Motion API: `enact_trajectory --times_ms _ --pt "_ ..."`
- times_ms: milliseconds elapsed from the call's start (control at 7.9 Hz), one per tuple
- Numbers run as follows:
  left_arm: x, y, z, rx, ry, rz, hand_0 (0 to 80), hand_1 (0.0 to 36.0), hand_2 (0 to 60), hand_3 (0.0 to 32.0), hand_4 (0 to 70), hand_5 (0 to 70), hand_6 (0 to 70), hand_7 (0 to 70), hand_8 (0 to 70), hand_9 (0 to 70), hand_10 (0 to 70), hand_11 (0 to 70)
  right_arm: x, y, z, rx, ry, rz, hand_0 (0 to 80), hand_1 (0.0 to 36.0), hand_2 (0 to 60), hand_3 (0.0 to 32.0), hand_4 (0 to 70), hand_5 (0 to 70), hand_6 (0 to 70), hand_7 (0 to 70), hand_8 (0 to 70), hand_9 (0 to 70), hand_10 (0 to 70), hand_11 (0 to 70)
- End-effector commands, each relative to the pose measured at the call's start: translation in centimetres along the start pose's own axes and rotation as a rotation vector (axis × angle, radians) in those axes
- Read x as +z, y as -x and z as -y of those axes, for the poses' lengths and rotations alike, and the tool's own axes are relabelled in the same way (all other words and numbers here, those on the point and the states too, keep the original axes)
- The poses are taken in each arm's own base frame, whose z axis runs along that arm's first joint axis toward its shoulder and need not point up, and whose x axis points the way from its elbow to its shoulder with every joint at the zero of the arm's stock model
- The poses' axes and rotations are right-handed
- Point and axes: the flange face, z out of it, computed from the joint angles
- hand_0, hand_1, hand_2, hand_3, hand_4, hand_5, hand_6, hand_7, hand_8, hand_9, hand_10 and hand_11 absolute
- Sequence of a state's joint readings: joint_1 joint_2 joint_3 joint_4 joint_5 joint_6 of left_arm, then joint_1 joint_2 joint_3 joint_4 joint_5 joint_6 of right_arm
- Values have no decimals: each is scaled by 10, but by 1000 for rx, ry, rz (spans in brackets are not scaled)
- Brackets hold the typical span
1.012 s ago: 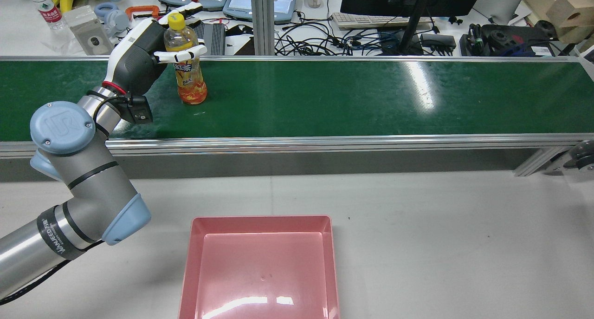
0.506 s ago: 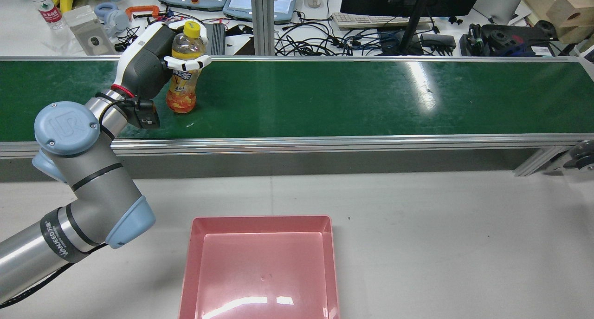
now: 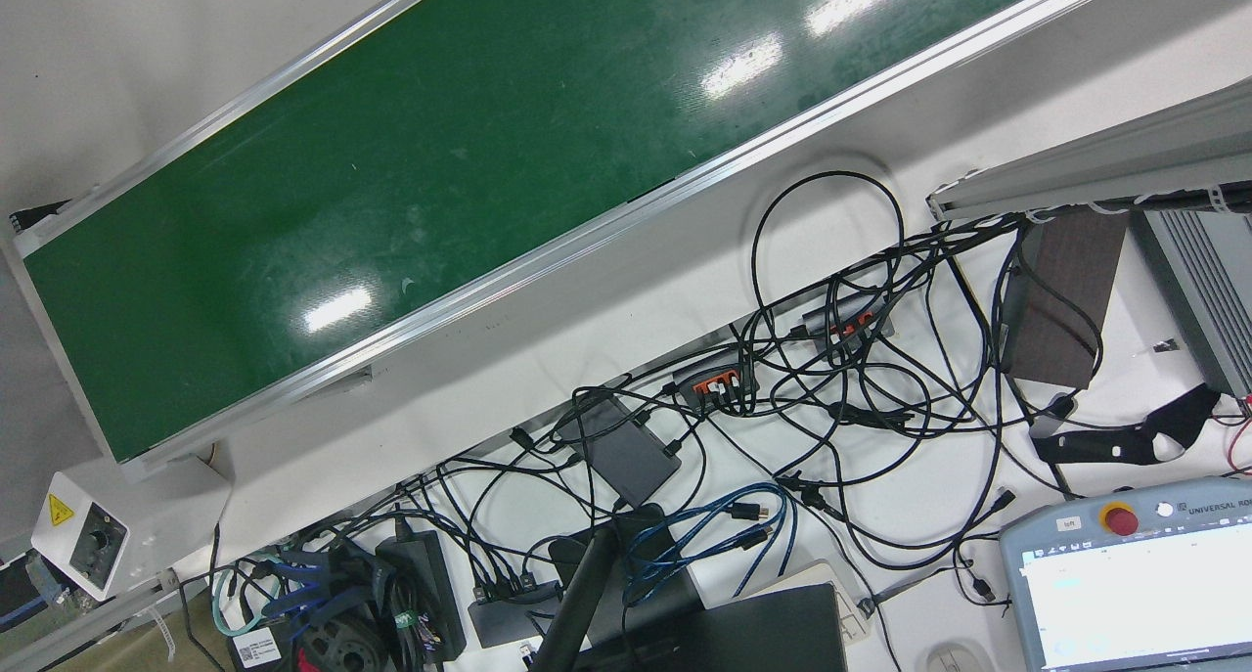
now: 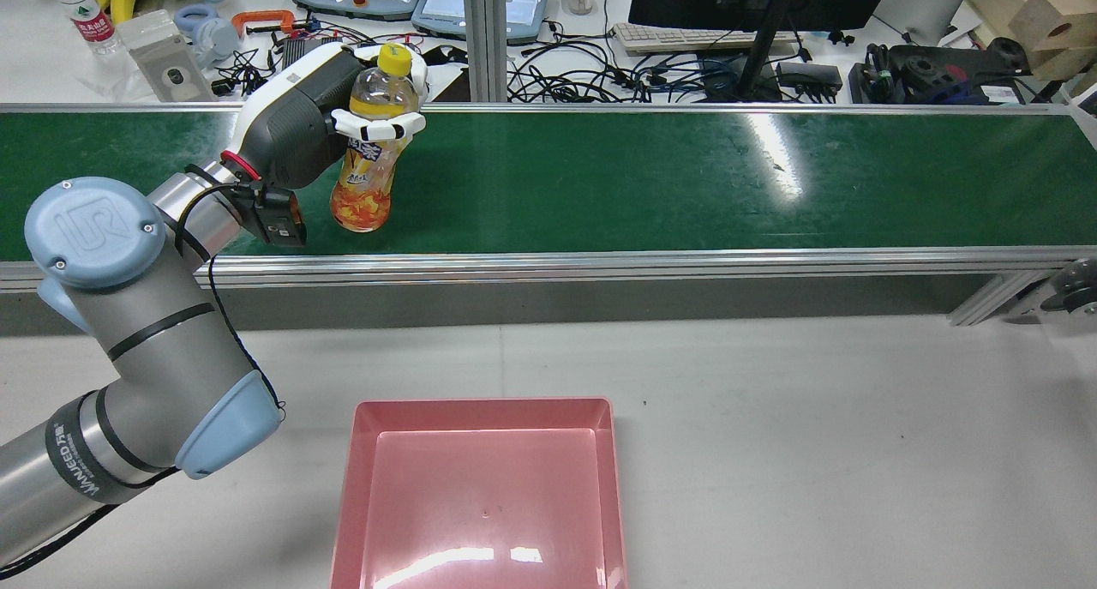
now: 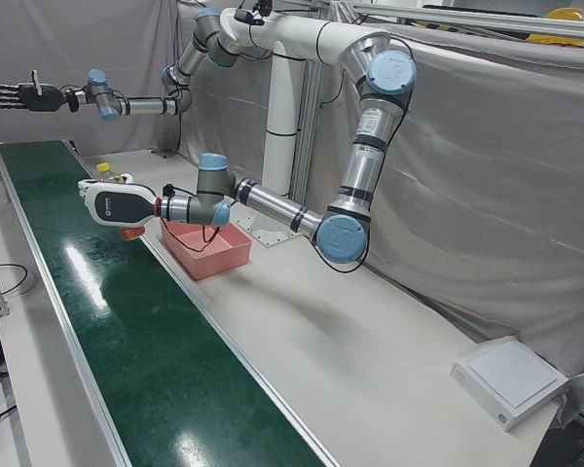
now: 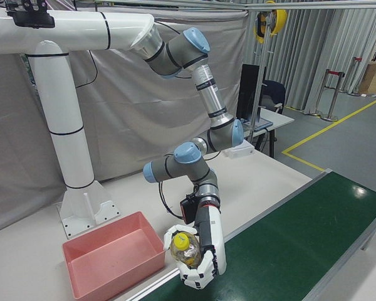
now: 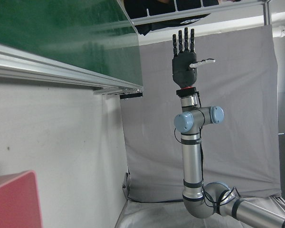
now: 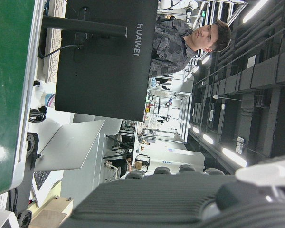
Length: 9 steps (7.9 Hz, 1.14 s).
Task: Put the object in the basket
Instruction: 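Lift the bottle off the belt and carry it over the pink tray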
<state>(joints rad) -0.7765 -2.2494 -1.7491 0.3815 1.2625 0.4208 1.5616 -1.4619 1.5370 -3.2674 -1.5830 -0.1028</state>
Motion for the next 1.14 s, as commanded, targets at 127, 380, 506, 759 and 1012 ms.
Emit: enact_trajectory --times_ms 127,380,506,759,1012 --pt "-11 -1 -57 -19 103 98 469 283 600 0 380 685 541 700 633 700 590 700 0 0 0 0 0 0 0 0 0 0 0 0 0 0 0 0 0 0" --pt "-25 6 -94 14 178 161 470 284 600 0 372 664 524 700 622 700 588 700 0 0 0 0 0 0 0 0 0 0 0 0 0 0 0 0 0 0" --pt "-40 33 -120 13 203 212 468 282 600 0 369 659 523 700 621 700 589 700 0 0 0 0 0 0 0 0 0 0 0 0 0 0 0 0 0 0" --pt "-63 76 -180 56 259 295 471 283 600 0 361 633 505 700 596 700 558 700 0 0 0 0 0 0 0 0 0 0 0 0 0 0 0 0 0 0" --pt "-86 138 -234 85 305 401 461 268 600 0 347 606 497 700 588 700 554 700 0 0 0 0 0 0 0 0 0 0 0 0 0 0 0 0 0 0"
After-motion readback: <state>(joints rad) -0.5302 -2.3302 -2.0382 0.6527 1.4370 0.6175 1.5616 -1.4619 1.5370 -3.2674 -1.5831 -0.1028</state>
